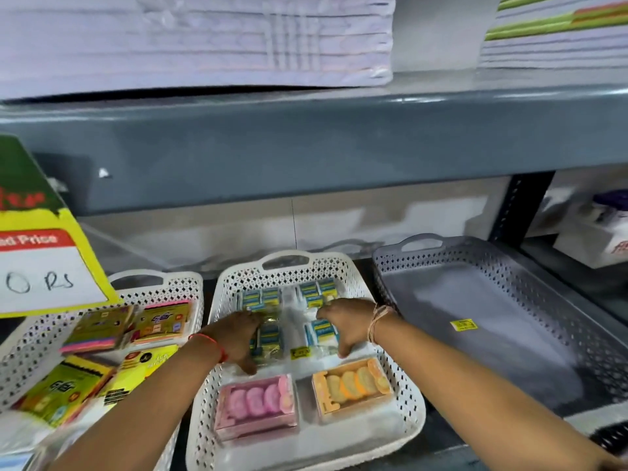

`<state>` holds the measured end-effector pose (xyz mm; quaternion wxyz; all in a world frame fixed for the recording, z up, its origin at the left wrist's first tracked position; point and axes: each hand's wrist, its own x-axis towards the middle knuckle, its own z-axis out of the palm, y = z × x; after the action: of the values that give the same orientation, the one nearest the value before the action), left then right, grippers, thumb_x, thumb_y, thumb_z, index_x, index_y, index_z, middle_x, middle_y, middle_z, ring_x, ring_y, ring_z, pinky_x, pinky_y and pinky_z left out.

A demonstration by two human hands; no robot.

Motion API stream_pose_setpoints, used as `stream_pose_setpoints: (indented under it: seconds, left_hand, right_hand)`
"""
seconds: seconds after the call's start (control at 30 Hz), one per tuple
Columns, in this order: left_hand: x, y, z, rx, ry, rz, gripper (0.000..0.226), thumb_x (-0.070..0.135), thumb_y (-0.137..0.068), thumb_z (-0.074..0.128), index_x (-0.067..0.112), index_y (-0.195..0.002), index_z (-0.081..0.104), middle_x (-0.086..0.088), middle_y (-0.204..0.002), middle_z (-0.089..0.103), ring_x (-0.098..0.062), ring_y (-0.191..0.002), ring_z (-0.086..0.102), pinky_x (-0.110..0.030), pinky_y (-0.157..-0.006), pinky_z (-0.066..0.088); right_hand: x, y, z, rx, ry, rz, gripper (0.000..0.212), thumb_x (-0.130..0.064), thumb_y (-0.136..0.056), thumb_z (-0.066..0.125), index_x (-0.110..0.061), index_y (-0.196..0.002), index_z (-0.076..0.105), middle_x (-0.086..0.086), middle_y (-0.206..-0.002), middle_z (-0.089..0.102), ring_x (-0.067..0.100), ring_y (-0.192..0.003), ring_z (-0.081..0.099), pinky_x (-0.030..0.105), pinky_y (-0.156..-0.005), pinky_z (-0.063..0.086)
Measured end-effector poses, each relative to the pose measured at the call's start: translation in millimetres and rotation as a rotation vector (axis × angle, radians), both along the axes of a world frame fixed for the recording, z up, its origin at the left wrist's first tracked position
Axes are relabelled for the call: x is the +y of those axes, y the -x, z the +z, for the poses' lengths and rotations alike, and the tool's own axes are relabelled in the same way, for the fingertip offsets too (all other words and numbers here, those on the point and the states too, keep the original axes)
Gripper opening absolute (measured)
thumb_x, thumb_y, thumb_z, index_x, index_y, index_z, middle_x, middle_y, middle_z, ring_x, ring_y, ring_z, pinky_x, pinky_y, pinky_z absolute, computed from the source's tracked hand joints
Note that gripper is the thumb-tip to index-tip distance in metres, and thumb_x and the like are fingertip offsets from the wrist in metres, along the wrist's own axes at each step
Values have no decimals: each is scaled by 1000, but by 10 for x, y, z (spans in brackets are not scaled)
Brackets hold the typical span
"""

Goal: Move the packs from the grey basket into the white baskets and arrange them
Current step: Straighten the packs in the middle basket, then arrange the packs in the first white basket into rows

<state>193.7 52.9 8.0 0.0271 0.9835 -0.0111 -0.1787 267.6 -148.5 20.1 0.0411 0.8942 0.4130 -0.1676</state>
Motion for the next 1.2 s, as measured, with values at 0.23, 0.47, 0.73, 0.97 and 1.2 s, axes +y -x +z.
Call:
stream_pose_setpoints:
  seconds: [0.23, 0.47, 0.73, 0.97, 1.2]
  left_hand:
    - [-45, 60, 32, 13, 66, 20, 92, 20, -65, 81, 17, -141, 30, -11, -138, 44, -26, -124, 43, -29, -104, 34]
    - [-147, 592, 362, -44, 379, 58, 86, 36, -62, 82, 12, -133, 38, -4, -134, 45, -19, -118, 45, -19, -97, 35]
    - [-354, 782, 16, 10, 48, -49, 87, 33, -59, 83, 14, -133, 40, -9, -119, 57, -25, -106, 52, -26, -88, 42]
    - [-372, 795, -7, -3, 42, -30, 72, 32, -61, 82, 12, -121, 47, -9, -122, 56, -25, -107, 52, -25, -87, 40]
    - [-110, 1122, 291, -322, 210, 4, 104, 45, -57, 82, 9, -139, 29, -10, -145, 35, -23, -132, 31, -23, -107, 23]
  right_hand:
    - [11, 47, 31, 38, 0, -55, 86, -21, -67, 80, -11, -140, 35, 12, -145, 41, 29, -129, 45, 36, -107, 42]
    - [-393, 585, 550, 322, -30, -90, 114, -32, -69, 79, -13, -149, 0, 5, -159, 11, 22, -145, 18, 27, -118, 17]
    - [-366, 858, 169, 24, 120, 6, 73, -21, -70, 77, -7, -129, 36, 14, -123, 54, 26, -98, 52, 26, -59, 37]
    - [-350, 835, 124, 50, 86, 2, 73, -18, -70, 77, -6, -130, 35, 12, -113, 54, 22, -93, 49, 23, -55, 39]
    - [-77, 994, 509, 93, -196, 11, 126, -43, -63, 81, -24, -147, -12, 9, -159, 4, 27, -146, 12, 38, -120, 19]
